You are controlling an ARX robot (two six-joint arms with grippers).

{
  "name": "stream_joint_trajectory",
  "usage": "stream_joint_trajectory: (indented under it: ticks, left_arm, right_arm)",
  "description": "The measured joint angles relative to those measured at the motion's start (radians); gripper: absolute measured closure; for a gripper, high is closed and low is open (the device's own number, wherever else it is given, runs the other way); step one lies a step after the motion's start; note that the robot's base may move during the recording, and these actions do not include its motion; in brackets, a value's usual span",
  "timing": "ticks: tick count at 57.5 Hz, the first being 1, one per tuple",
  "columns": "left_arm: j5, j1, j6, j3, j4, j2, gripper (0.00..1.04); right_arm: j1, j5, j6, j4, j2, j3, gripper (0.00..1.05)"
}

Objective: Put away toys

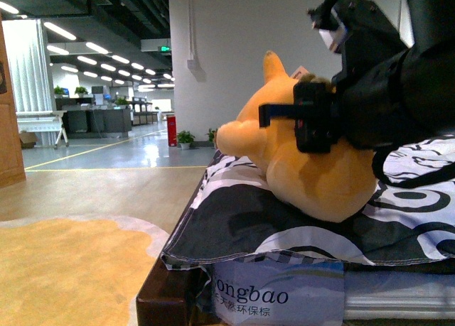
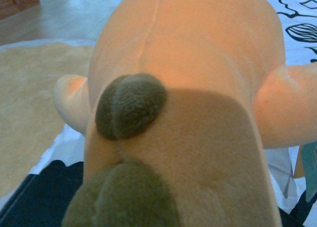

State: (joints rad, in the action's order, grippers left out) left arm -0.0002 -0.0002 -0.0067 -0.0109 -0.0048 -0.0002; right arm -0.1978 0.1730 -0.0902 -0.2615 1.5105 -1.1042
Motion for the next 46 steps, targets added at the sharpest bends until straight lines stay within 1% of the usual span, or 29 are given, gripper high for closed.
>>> stream_joint_trajectory:
  ticks: [6, 13, 18, 26, 30, 35, 39, 46]
  left_arm:
    - [0.0, 0.0, 0.0, 0.0, 0.0, 0.0, 0.06]
    - [0.0, 0.0, 0.0, 0.0, 0.0, 0.0, 0.06]
    - [0.0, 0.0, 0.0, 0.0, 0.0, 0.0, 0.06]
    - [0.0, 0.0, 0.0, 0.0, 0.0, 0.0, 0.06]
    - [0.0, 0.0, 0.0, 0.0, 0.0, 0.0, 0.06]
    - [0.0, 0.0, 0.0, 0.0, 0.0, 0.0, 0.06]
    - [0.0, 0.0, 0.0, 0.0, 0.0, 0.0, 0.06]
    - [0.0, 0.0, 0.0, 0.0, 0.0, 0.0, 0.06]
  right_arm:
    - [0.021, -0.065, -0.012, 0.005, -0.082, 0.0, 0.87]
    - [0.065, -0.135, -0.026, 0.004, -0.213, 0.032, 0.87]
    - [0.131, -0.225, -0.045, 0.004, -0.362, 0.117, 0.87]
    - [0.276, -0.414, -0.078, 0.009, -0.613, 0.344, 0.87]
    - [0.328, -0.484, -0.089, 0.009, -0.746, 0.459, 0.87]
    - [0.34, -0.48, -0.084, -0.004, -0.853, 0.545, 0.87]
    - [0.337, -0.439, -0.056, -0.038, -0.938, 0.621, 0.87]
    - [0.328, -0.374, -0.039, -0.034, -1.075, 0.738, 0.87]
